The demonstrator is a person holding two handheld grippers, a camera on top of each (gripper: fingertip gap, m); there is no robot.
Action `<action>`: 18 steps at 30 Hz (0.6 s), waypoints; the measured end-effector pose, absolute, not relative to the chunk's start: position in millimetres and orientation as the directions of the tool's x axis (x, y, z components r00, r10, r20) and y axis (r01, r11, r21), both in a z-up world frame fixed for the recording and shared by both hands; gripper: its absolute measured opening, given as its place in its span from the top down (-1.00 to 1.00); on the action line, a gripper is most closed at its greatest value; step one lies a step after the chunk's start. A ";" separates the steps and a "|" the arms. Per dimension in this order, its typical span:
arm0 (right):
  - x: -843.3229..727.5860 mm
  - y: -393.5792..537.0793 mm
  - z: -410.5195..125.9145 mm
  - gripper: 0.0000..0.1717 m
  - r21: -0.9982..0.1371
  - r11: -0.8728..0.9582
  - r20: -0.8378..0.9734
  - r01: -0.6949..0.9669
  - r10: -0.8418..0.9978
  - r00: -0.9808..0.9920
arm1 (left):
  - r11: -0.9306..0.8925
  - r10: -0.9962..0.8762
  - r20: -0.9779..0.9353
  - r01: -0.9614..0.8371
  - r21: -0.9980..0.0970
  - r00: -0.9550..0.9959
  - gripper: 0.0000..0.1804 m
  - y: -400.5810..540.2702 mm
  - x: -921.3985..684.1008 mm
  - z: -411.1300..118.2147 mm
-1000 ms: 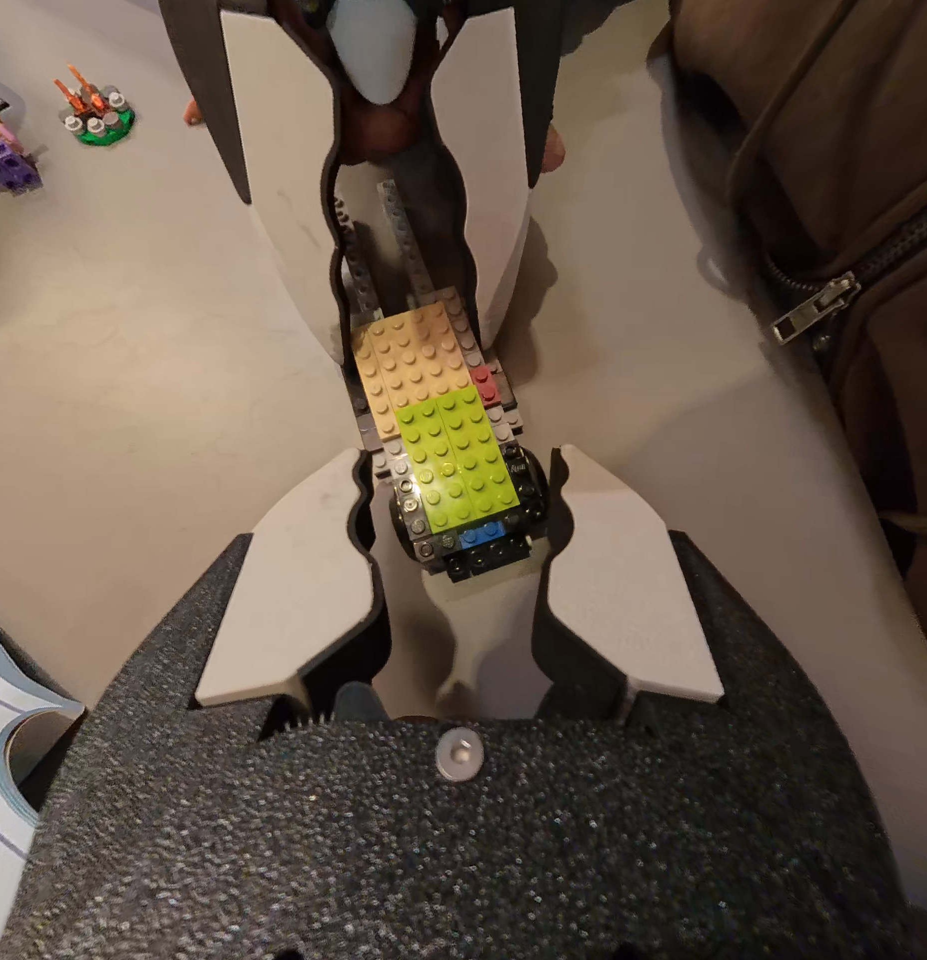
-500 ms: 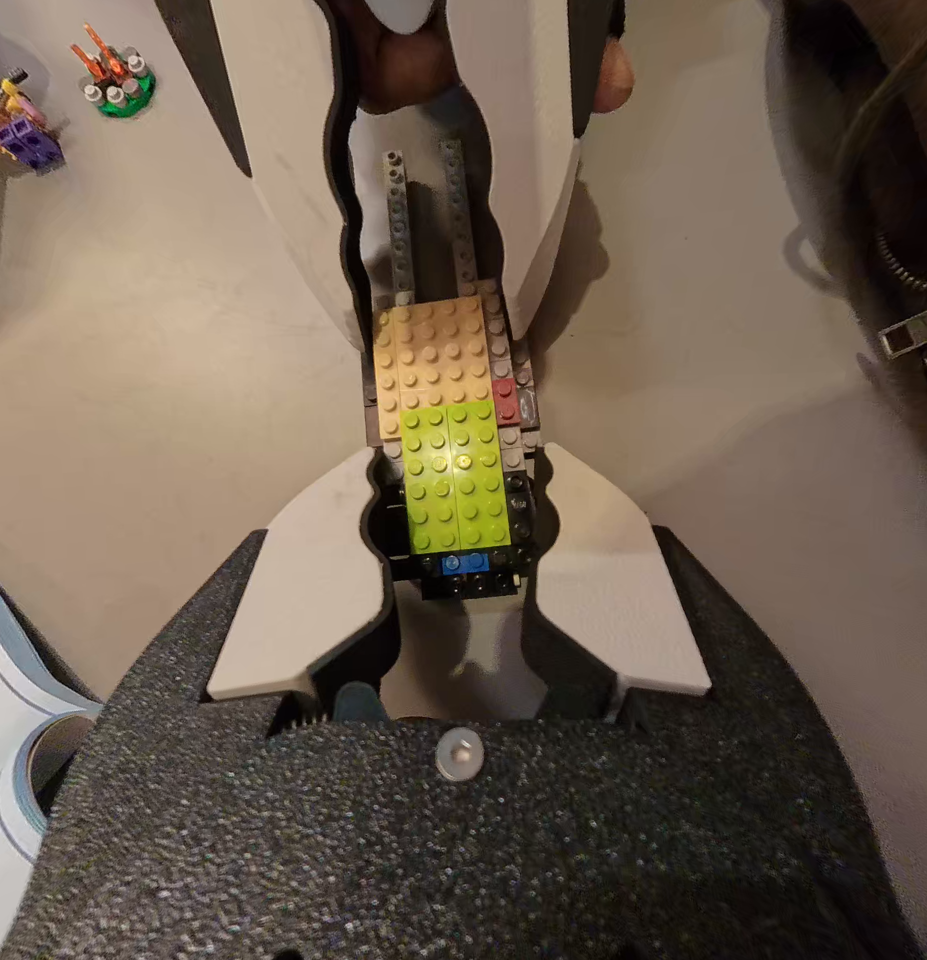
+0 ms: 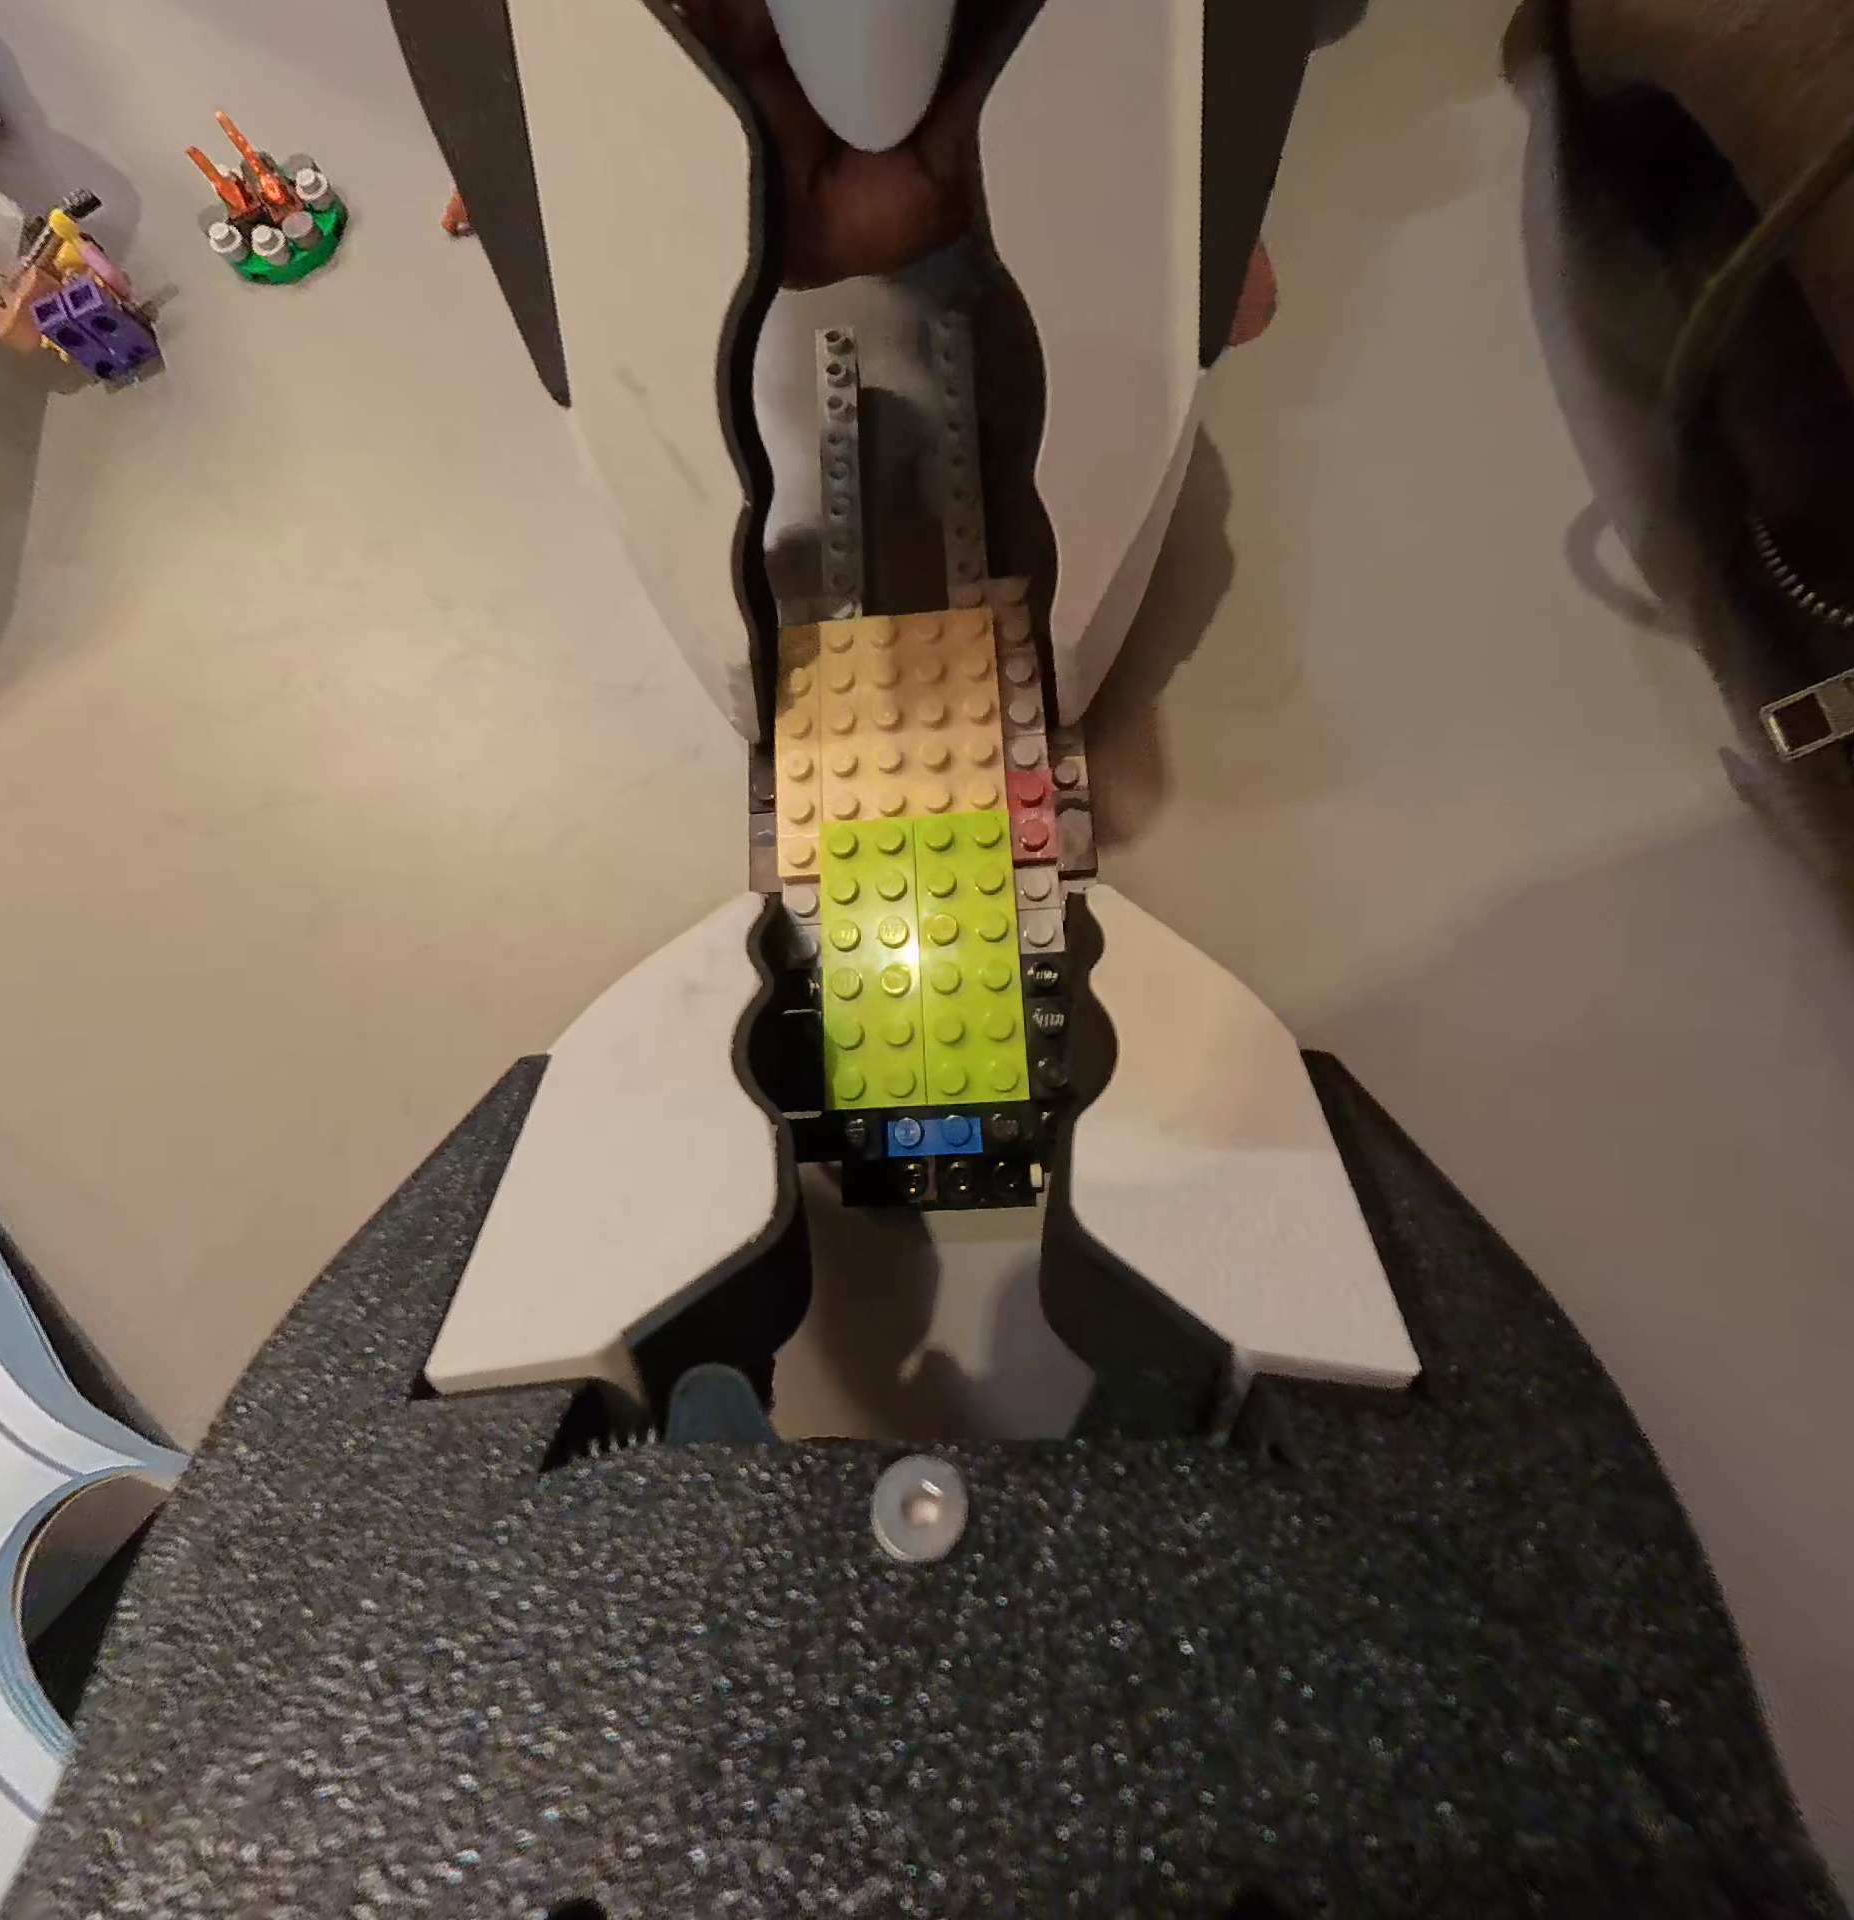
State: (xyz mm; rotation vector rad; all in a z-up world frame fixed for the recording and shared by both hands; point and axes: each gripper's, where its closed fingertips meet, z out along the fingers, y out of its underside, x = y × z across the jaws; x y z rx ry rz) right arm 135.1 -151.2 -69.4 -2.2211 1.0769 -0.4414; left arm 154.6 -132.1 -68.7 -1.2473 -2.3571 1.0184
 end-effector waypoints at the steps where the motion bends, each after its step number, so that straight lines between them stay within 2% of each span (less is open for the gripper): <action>1: 134.4 -151.1 -69.5 0.39 -0.657 -0.474 0.027 -0.586 -0.792 0.610 | 0.378 0.808 -0.069 0.603 -0.702 -0.586 0.44 -132.0 153.8 -68.6; 18: 131.1 -146.7 -66.0 0.41 -0.729 -0.475 0.116 -0.494 -0.796 0.594 | 0.394 0.801 -0.023 0.555 -0.733 -0.598 0.45 -130.9 150.5 -68.4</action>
